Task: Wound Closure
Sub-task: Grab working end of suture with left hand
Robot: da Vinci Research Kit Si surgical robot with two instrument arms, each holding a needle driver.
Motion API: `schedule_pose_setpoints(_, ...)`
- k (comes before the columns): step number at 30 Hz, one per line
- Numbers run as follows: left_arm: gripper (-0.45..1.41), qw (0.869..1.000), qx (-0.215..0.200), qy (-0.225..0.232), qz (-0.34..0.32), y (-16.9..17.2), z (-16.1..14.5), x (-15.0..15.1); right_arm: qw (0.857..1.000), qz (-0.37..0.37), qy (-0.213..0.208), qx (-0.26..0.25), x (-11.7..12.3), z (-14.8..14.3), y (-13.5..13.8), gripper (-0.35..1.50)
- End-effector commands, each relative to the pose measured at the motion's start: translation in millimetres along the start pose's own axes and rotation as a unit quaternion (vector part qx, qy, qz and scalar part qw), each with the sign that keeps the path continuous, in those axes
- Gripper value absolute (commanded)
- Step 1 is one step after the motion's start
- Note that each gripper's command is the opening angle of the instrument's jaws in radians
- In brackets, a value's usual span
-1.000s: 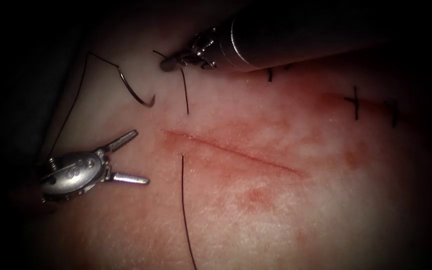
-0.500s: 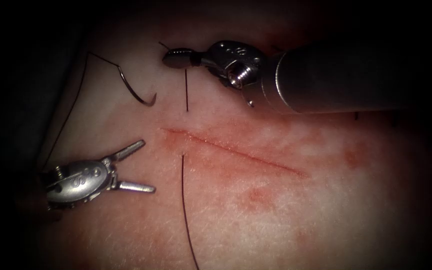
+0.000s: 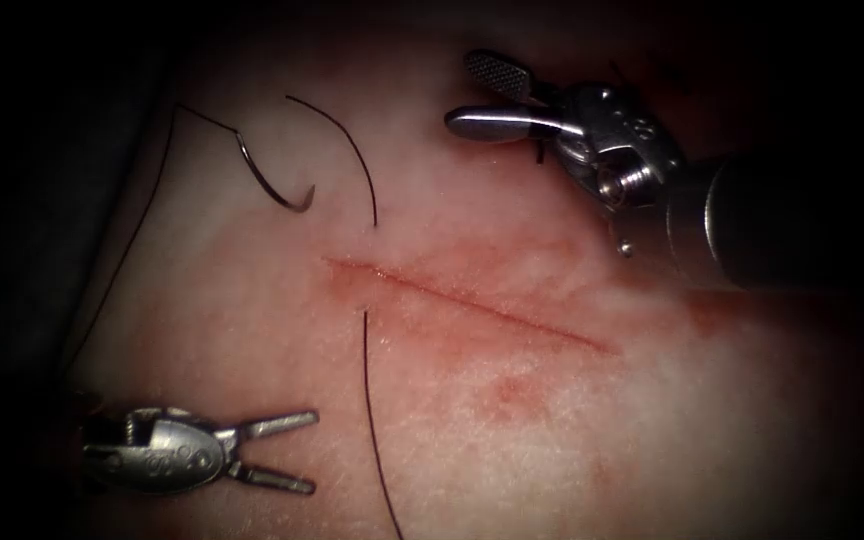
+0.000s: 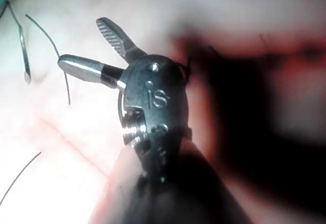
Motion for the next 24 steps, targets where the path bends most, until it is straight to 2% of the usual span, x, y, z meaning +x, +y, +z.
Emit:
schedule_pose_setpoints(1, 0.36, 0.999, 0.014, -0.025, 0.029, 0.9, 1.1, 0.9, 1.0, -0.003, -0.005, -0.004, -1.4, -0.7, 0.4, 1.3)
schedule_pose_setpoints(4, 0.41, 0.995, 0.03, -0.06, 0.07, 1.6, 1.5, 2.9, 1.0, -0.008, -0.007, -0.009, -2.2, -1.5, 0.8, 1.3)
schedule_pose_setpoints(6, 0.46, 0.991, 0.047, -0.068, 0.103, 2.2, 1.7, 4.6, 1.0, -0.014, -0.007, -0.01, -3.2, -1.9, 1.1, 1.28)
schedule_pose_setpoints(8, 0.79, 0.983, 0.071, -0.079, 0.146, 2.9, 1.9, 6.9, 1.0, -0.02, -0.006, -0.014, -4.2, -2.1, 1.6, 1.28)
schedule_pose_setpoints(11, 0.81, 0.977, 0.075, -0.095, 0.175, 4.0, 2.2, 8.0, 1.0, -0.023, -0.006, -0.015, -4.7, -2.1, 1.8, 1.28)
schedule_pose_setpoints(18, 0.62, 0.968, 0.049, -0.083, 0.231, 5.7, 4.6, 8.2, 1.0, -0.026, -0.005, -0.014, -5.1, -2.2, 1.5, 1.26)
schedule_pose_setpoints(21, 0.56, 0.966, 0.025, -0.077, 0.244, 6.4, 6.0, 7.8, 1.0, -0.027, -0.005, -0.014, -5.4, -2.4, 1.3, 1.25)
schedule_pose_setpoints(24, 0.29, 0.965, 0.0, -0.062, 0.255, 7.3, 7.5, 7.6, 0.999, -0.033, -0.007, -0.012, -5.9, -2.7, 1.2, 1.23)
